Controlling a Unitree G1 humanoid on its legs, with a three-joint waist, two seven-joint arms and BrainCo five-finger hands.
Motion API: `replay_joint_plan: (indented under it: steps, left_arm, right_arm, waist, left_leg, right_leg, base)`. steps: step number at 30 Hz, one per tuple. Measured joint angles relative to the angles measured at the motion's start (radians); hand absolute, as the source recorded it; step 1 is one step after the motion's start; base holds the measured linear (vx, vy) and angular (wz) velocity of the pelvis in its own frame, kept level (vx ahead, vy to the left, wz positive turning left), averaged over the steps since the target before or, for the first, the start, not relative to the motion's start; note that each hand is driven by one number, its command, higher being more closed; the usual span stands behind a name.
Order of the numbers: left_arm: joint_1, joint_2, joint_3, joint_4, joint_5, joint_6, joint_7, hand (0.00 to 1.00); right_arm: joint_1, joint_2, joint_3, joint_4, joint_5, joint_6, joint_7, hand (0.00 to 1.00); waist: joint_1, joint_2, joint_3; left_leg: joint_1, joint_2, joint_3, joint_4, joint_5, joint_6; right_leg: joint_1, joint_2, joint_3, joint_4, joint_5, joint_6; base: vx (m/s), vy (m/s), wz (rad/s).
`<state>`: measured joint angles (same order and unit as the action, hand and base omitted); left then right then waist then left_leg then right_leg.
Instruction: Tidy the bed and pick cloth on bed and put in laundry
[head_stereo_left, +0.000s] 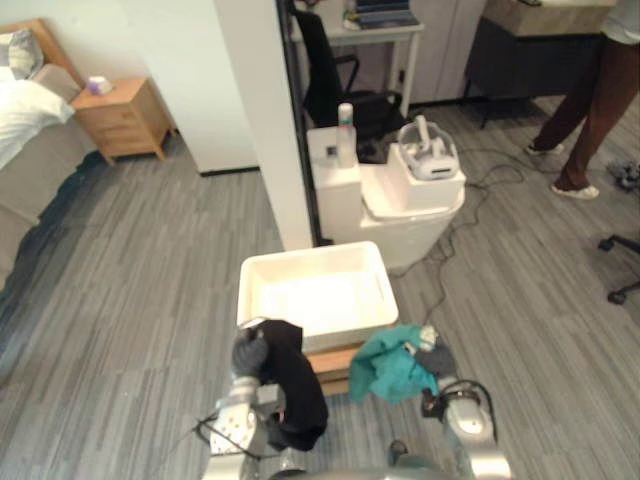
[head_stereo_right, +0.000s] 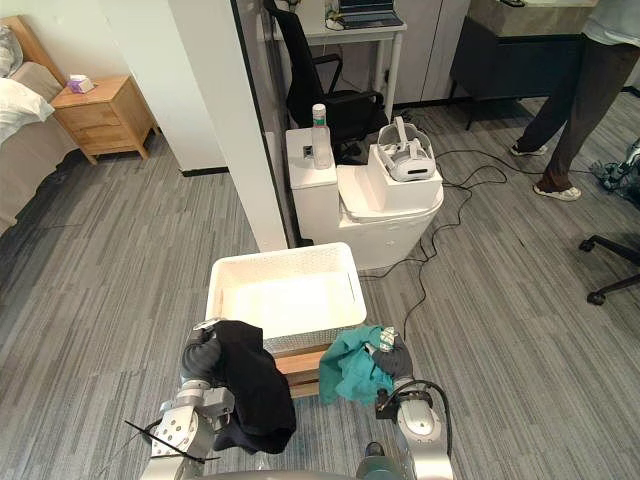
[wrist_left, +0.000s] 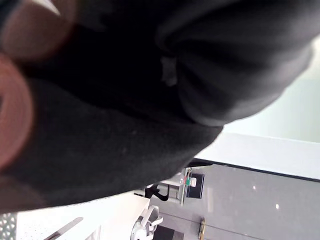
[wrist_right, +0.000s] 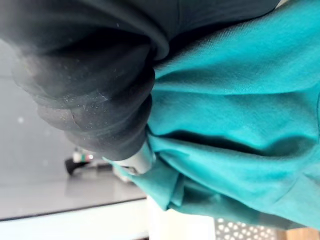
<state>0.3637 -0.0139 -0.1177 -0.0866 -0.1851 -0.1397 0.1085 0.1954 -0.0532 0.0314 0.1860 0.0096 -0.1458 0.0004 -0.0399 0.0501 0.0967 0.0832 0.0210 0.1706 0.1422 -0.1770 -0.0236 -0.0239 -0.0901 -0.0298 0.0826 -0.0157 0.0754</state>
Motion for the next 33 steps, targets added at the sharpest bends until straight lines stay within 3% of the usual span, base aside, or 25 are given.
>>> replay_joint_plan:
  steps: [5, 11, 16, 19, 24, 33]
  left_arm:
    - [-0.03, 0.001, -0.008, -0.003, -0.002, 0.0, 0.0, 1.0]
    - [-0.031, 0.02, -0.025, -0.03, -0.018, 0.001, -0.017, 1.0]
    - [-0.031, 0.021, -0.05, -0.03, -0.021, 0.001, -0.025, 1.0]
    - [-0.031, 0.019, -0.062, -0.03, -0.028, 0.001, -0.04, 1.0]
    - [-0.031, 0.014, -0.088, -0.03, -0.05, 0.0, -0.043, 1.0]
    - [-0.031, 0.026, -0.134, -0.03, -0.101, -0.002, -0.047, 1.0]
  right_arm:
    - [-0.127, -0.094, -0.028, -0.16, 0.002, -0.001, -0.022, 1.0]
    - [-0.356, -0.283, -0.083, -0.283, 0.007, -0.025, -0.041, 1.0]
    - [-0.5, -0.354, -0.05, -0.29, 0.032, -0.045, -0.04, 1.0]
    - [-0.585, -0.358, 0.011, -0.279, 0.039, -0.045, -0.037, 1.0]
    - [-0.784, -0.339, 0.118, -0.12, 0.038, -0.043, -0.036, 1.0]
    - [-1.024, -0.18, 0.204, 0.244, 0.008, -0.004, -0.043, 1.0]
  waist:
    - [-0.001, -0.02, 0.002]
    - [-0.001, -0.046, -0.001]
    - [-0.003, -0.059, -0.017]
    - [-0.002, -0.064, -0.022]
    - [0.012, -0.066, -0.033]
    - [0.06, -0.066, -0.034]
  left_leg:
    - [-0.039, 0.01, 0.002, 0.085, -0.001, -0.001]
    - [-0.017, 0.02, 0.043, 0.006, 0.001, -0.002]
    - [-0.006, 0.011, 0.073, -0.021, 0.0, -0.003]
    - [-0.009, 0.009, 0.073, -0.02, 0.004, 0.003]
    - [-0.022, 0.0, 0.057, -0.02, 0.01, 0.011]
    - [-0.045, -0.025, 0.003, -0.039, 0.046, 0.031]
  right_leg:
    - [-0.001, 0.003, 0.015, -0.013, 0.019, -0.013]
    - [-0.008, 0.02, 0.035, -0.054, 0.065, -0.018]
    - [0.019, 0.012, 0.043, -0.116, 0.102, -0.008]
    - [0.021, 0.009, 0.035, -0.123, 0.109, -0.004]
    - [0.022, 0.001, 0.024, -0.143, 0.122, 0.005]
    - [0.016, -0.024, -0.033, -0.158, 0.151, 0.014]
  base:
    - [-0.03, -0.022, -0.09]
    - [-0.08, 0.001, -0.13]
    - [-0.05, 0.026, -0.1]
    - [-0.01, 0.01, 0.03]
    - [-0.01, 0.008, 0.07]
    - [-0.04, 0.006, 0.19]
